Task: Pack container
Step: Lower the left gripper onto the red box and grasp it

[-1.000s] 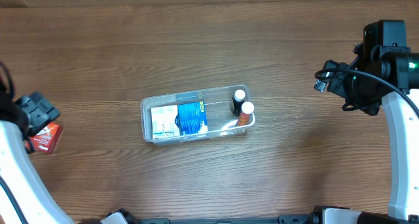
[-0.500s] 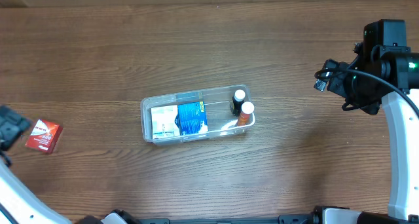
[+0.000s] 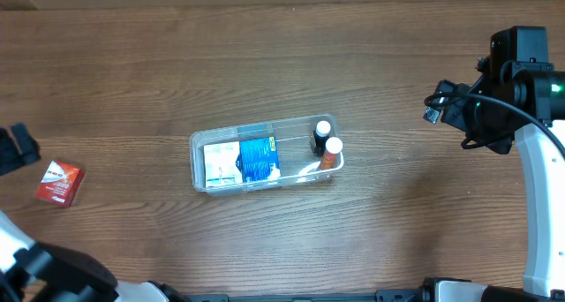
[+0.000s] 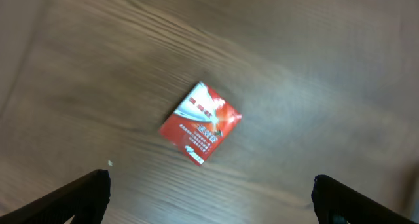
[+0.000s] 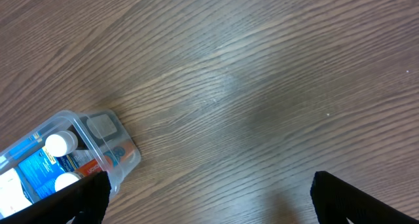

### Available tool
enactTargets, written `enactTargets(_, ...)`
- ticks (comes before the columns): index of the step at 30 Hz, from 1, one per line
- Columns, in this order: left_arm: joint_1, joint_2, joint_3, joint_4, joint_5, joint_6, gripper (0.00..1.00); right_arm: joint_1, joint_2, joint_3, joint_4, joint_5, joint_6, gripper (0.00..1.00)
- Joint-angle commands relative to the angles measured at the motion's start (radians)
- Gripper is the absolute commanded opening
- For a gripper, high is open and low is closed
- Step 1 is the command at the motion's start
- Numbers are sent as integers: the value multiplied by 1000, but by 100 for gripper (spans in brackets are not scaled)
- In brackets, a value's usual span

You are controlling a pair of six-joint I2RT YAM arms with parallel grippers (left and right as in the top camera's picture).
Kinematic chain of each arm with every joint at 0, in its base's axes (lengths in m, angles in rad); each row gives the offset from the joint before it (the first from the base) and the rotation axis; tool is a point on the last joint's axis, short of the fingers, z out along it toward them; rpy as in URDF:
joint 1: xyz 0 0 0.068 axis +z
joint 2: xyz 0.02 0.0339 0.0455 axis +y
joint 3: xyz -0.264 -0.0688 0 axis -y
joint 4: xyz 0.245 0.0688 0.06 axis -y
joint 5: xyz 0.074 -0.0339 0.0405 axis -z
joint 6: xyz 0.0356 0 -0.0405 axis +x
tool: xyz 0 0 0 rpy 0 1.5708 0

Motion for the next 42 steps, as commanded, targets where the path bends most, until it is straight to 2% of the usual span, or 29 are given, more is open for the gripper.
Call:
enactTargets(1,-5,98,6,-36,10,313,100,-4,2,2,6,6,-23,100)
enactTargets(6,-12,197,-13,-73,-5,419,100,-4,2,2,0,27,-23,100)
enactTargets(12,-12,255,-79,-40,-91,517,100,-4,2,2,9,32,-31,100)
enactTargets(15,-12,290,-95,-10,-152,516,100,-4,2,2,10,32,-42,100)
enactTargets(23,-13,331,-96,121,-180,505,100,-4,2,2,11,32,-42,100)
enactTargets(30,-18,356,-96,171,-194,509,100,-4,2,2,12,32,-42,100)
enactTargets(42,-124,442,-96,216,-198,488,100,-4,2,2,14,32,-42,100)
